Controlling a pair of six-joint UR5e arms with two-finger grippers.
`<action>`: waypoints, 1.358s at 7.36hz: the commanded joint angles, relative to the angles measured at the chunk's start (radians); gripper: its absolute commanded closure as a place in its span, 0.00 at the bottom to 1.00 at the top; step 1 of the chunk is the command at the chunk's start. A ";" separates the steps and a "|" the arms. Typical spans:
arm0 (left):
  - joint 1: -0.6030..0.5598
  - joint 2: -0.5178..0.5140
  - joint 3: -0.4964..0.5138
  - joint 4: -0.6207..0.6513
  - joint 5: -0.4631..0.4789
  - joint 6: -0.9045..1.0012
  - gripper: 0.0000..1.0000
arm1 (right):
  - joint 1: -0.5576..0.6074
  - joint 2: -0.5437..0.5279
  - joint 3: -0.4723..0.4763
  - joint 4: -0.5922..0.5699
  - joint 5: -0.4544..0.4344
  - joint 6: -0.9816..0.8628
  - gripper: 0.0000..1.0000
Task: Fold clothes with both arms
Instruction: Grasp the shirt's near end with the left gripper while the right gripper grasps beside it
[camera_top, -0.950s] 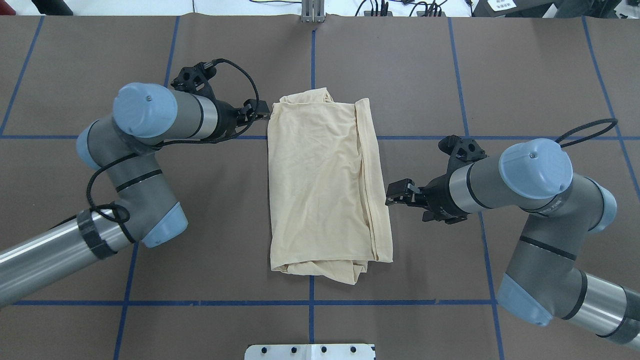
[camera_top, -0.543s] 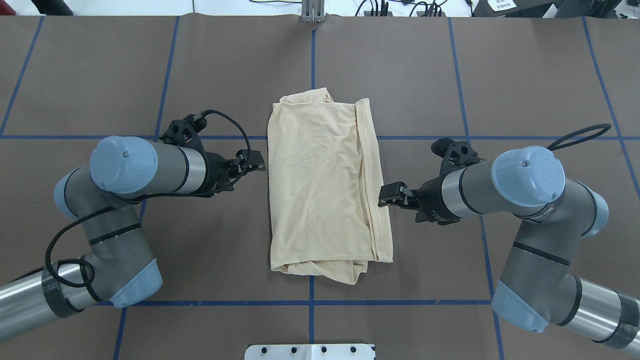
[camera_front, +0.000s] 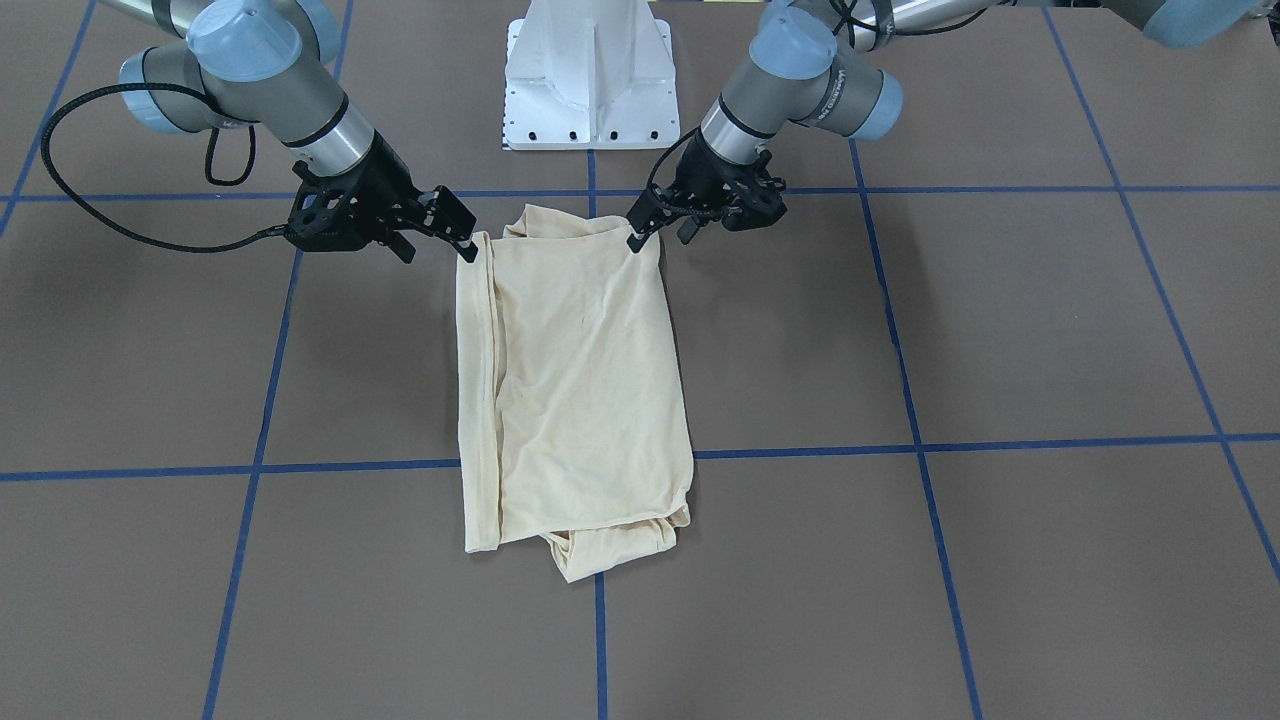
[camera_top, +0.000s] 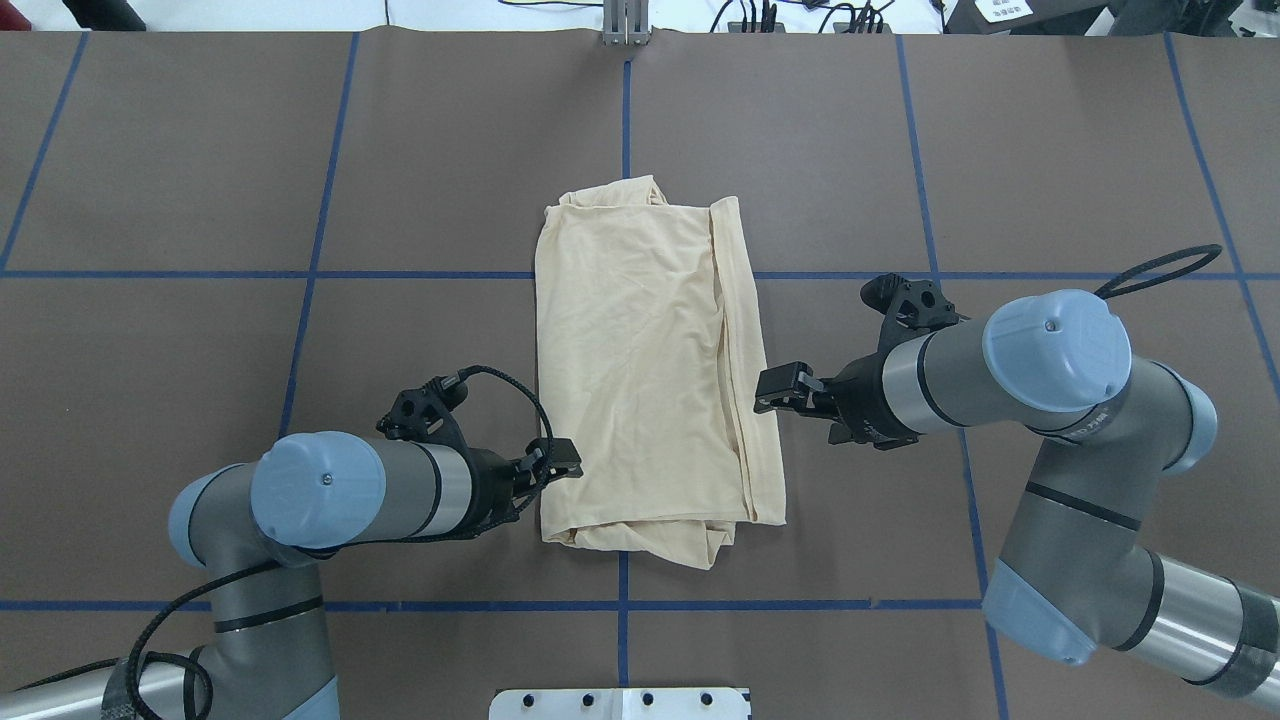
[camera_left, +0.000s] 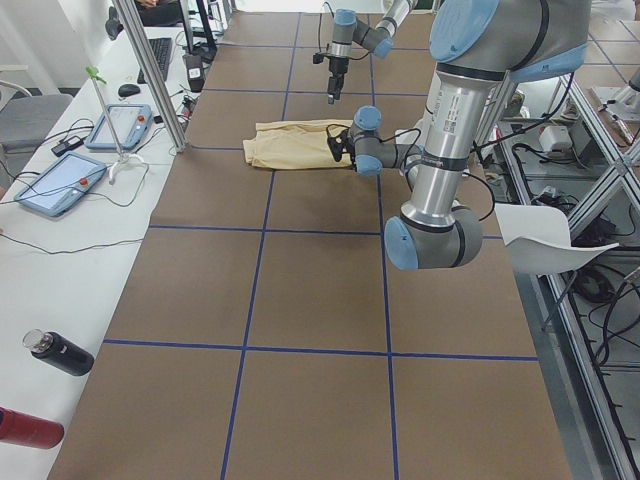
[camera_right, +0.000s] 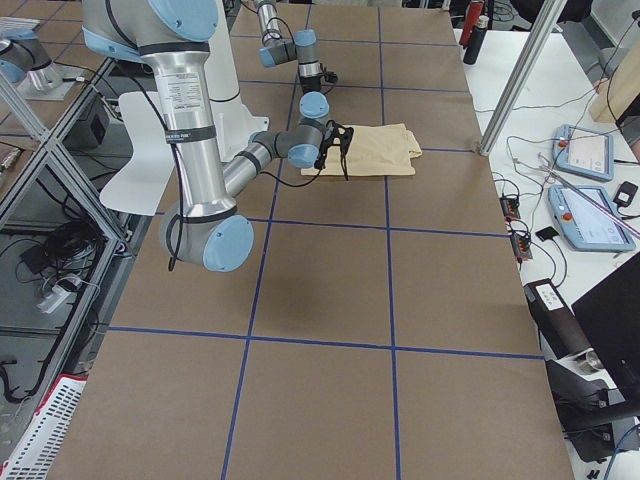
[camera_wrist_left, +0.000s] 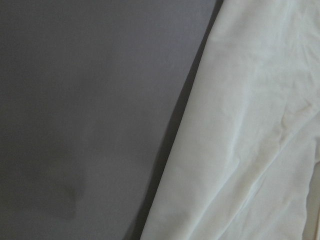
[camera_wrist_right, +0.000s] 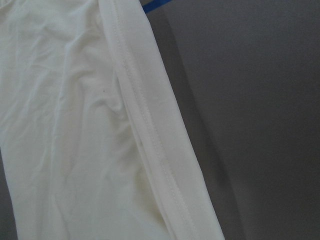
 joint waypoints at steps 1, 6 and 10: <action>0.039 -0.025 0.004 0.049 0.003 -0.007 0.08 | 0.004 0.000 -0.001 0.001 0.004 0.000 0.00; 0.040 -0.032 0.011 0.052 -0.002 -0.002 0.70 | 0.013 0.000 -0.001 0.001 0.007 0.000 0.00; 0.039 -0.032 0.004 0.075 -0.002 0.007 1.00 | 0.016 -0.001 -0.002 0.001 0.007 0.000 0.00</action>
